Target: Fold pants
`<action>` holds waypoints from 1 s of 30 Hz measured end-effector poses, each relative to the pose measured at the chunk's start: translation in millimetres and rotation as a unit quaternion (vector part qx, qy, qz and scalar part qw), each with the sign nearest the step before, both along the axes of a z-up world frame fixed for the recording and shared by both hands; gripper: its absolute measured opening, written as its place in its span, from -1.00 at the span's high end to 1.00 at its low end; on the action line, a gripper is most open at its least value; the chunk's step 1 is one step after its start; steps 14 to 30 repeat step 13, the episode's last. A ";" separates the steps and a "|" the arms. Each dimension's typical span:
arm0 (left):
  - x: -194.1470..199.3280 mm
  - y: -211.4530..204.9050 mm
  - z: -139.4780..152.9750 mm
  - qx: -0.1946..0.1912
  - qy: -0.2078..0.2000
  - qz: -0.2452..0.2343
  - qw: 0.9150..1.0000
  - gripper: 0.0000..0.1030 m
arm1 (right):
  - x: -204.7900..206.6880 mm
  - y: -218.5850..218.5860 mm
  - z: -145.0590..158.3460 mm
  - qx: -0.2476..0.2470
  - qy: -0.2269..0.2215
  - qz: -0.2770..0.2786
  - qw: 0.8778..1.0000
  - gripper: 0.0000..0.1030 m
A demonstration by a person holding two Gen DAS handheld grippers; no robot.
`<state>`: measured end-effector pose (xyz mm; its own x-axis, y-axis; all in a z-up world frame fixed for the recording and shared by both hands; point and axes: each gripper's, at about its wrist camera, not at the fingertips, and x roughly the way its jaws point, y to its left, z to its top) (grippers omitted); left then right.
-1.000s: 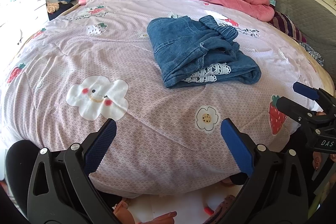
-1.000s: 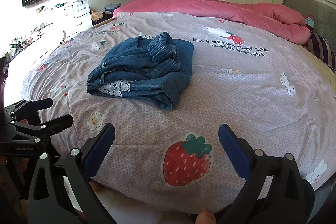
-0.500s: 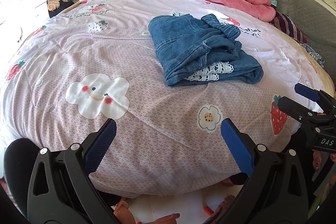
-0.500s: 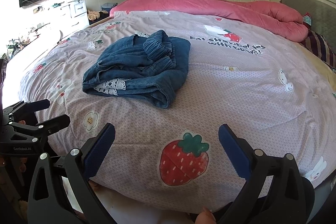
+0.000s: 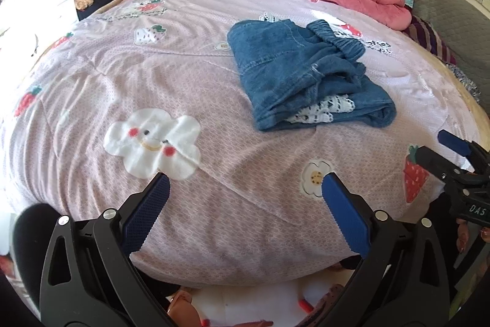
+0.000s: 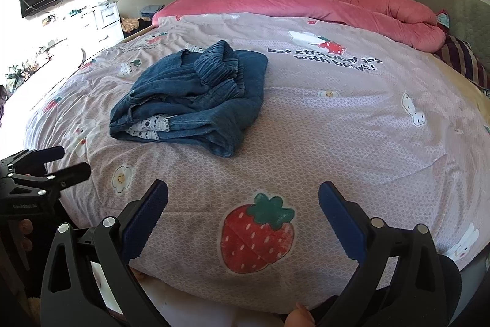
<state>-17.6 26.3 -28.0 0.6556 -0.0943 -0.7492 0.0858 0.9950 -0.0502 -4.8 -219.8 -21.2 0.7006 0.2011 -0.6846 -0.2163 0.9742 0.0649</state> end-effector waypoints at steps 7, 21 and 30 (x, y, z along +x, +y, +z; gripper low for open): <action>32.4 31.0 14.5 -0.016 -0.001 0.023 1.000 -0.82 | 32.2 -47.2 3.6 0.012 0.001 -0.068 0.998 -0.91; 122.5 120.8 5.7 0.052 0.032 0.129 0.990 -0.82 | 114.1 -158.6 16.8 -0.038 -0.010 -0.218 0.975 -0.91; 122.5 120.8 5.7 0.052 0.032 0.129 0.990 -0.82 | 114.1 -158.6 16.8 -0.038 -0.010 -0.218 0.975 -0.91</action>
